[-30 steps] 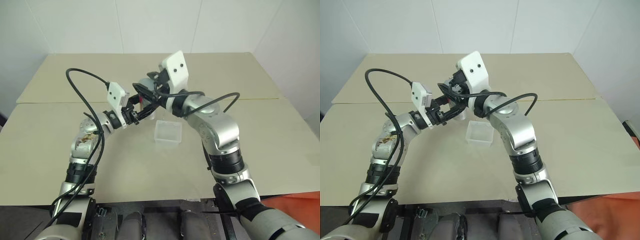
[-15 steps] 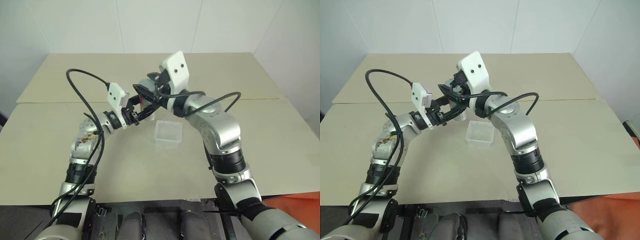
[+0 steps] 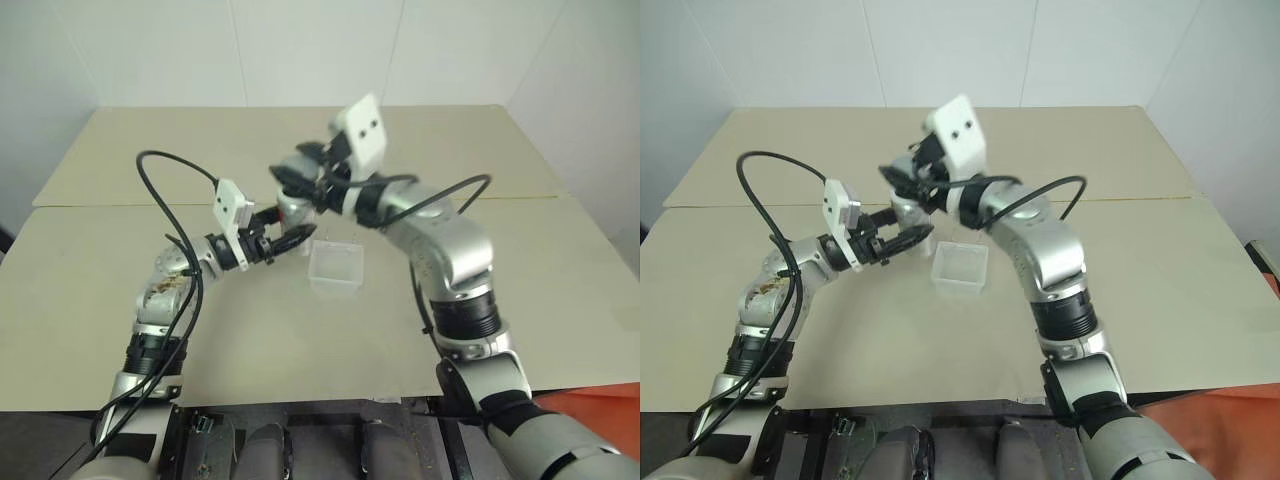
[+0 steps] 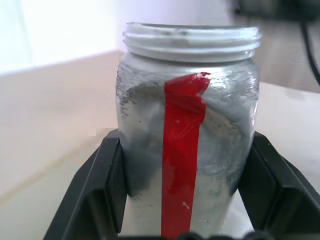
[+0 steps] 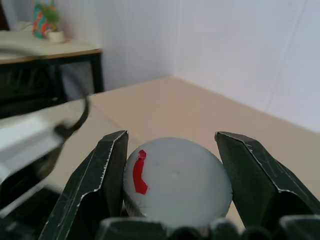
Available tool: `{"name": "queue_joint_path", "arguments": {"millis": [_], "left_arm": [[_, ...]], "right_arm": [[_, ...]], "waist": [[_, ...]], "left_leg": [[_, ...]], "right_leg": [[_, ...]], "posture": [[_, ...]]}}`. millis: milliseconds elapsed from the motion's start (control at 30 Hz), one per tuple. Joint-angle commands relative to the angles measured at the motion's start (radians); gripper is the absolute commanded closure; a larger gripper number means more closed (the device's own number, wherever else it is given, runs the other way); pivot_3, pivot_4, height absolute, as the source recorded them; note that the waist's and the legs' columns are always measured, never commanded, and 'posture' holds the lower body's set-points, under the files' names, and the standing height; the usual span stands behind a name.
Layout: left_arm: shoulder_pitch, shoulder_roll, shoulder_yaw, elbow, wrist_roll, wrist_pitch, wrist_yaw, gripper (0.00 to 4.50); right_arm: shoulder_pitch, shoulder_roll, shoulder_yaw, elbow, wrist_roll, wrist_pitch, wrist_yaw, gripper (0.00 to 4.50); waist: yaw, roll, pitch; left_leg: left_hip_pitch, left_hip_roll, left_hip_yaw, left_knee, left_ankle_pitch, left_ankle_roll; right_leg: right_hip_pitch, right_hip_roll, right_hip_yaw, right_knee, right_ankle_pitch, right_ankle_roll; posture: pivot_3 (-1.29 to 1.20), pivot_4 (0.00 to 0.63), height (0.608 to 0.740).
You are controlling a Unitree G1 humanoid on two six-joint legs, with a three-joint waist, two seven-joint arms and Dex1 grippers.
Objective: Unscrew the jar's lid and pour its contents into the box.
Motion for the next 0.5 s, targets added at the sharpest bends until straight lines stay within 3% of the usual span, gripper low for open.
{"name": "queue_joint_path", "arguments": {"millis": [33, 333, 500], "left_arm": [[-0.014, 0.036, 0.009, -0.032, -0.055, 0.007, -0.111, 1.84], [-0.037, 0.065, 0.015, 0.006, -0.038, -0.019, -0.145, 1.84], [-0.064, 0.085, 0.026, 0.014, -0.043, -0.03, -0.16, 1.84]], "right_arm": [[-0.006, -0.017, -0.032, -0.054, 0.056, -0.034, 0.05, 1.76], [0.001, -0.149, -0.106, -0.028, 0.047, -0.072, 0.076, 1.76], [0.135, -0.235, -0.142, -0.032, -0.023, -0.085, -0.004, 1.76]], "waist": [[-0.001, 0.0, 0.0], [0.005, 0.0, 0.0], [0.005, 0.0, 0.0]], "left_leg": [[0.0, 0.0, 0.0, 0.0, 0.0, 0.0], [0.0, 0.0, 0.0, -0.001, 0.0, 0.001], [0.0, 0.0, 0.0, -0.001, -0.001, 0.001]], "right_leg": [[0.0, 0.0, 0.0, 0.0, 0.0, 0.0], [0.0, 0.0, 0.0, 0.0, 0.0, 0.0], [0.001, 0.0, 0.0, -0.001, 0.0, 0.0]], "posture": [[0.0, 0.15, 0.74], [0.0, 0.15, 0.74], [0.0, 0.15, 0.74]]}}
